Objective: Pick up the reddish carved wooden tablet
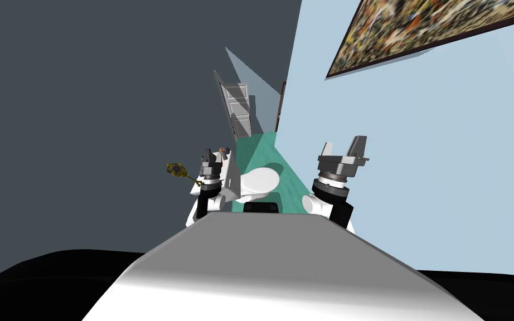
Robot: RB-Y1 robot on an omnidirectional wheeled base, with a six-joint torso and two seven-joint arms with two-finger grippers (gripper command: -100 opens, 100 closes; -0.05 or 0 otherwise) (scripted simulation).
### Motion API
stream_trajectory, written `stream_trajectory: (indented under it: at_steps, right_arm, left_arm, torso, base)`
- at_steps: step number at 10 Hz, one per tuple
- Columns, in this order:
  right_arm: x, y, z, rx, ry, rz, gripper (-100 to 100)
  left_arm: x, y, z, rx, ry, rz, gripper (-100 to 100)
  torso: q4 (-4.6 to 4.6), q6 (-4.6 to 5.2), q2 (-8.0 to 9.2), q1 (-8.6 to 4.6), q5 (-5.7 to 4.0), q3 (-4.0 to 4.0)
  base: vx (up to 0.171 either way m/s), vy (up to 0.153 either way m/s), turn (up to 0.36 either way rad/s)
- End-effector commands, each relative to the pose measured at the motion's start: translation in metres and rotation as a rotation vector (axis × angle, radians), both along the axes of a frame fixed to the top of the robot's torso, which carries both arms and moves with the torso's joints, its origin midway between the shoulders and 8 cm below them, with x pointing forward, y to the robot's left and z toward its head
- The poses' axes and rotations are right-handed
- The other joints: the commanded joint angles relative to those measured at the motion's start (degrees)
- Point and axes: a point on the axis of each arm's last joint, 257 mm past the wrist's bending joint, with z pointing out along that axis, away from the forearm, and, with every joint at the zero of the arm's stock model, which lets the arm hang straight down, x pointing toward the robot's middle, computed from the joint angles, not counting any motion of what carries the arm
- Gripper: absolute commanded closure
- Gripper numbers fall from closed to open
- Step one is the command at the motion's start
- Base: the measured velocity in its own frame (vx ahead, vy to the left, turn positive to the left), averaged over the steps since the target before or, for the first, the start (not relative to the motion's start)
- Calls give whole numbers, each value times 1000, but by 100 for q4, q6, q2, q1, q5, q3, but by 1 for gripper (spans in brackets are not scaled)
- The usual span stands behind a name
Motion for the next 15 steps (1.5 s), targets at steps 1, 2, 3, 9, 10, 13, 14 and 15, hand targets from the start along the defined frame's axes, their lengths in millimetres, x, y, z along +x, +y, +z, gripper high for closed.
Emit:
stream_trajectory:
  at_steps: [1,2,3,9,10,13,14,15]
  right_arm:
    - [0,0,0,0,0,0,0]
    - [0,0,0,0,0,0,0]
    - [0,0,0,0,0,0,0]
    - [0,0,0,0,0,0,0]
    - [0,0,0,0,0,0,0]
    - [0,0,0,0,0,0,0]
    - [0,0,0,0,0,0,0]
    - [0,0,0,0,0,0,0]
  left_arm:
    - [7,-1,-17,-48,48,-31,-100]
    - [10,-1,-25,-70,70,-43,-100]
    - [16,0,-42,-113,114,-66,-100]
    - [37,12,-98,-274,256,-115,-100]
    - [43,18,-110,-316,286,-120,-100]
    - [54,29,-129,-385,334,-125,-100]
    - [58,33,-135,-411,350,-126,-100]
    - [62,37,-142,-439,366,-126,-100]
  torso:
    - [0,0,0,0,0,0]
    - [0,0,2,-2,-1,1]
    - [1,0,4,2,0,2]
    - [1,0,4,11,2,2]
    - [1,0,4,12,2,2]
    - [0,1,1,20,3,1]
    - [0,0,0,24,4,0]
    - [0,1,-1,25,4,-1]
  base:
    - [18,-75,53]
    - [9,-63,35]
    - [15,-61,53]
    - [13,-57,55]
    - [15,-33,77]
    - [15,-22,58]
    - [21,-8,54]
    - [18,-8,58]
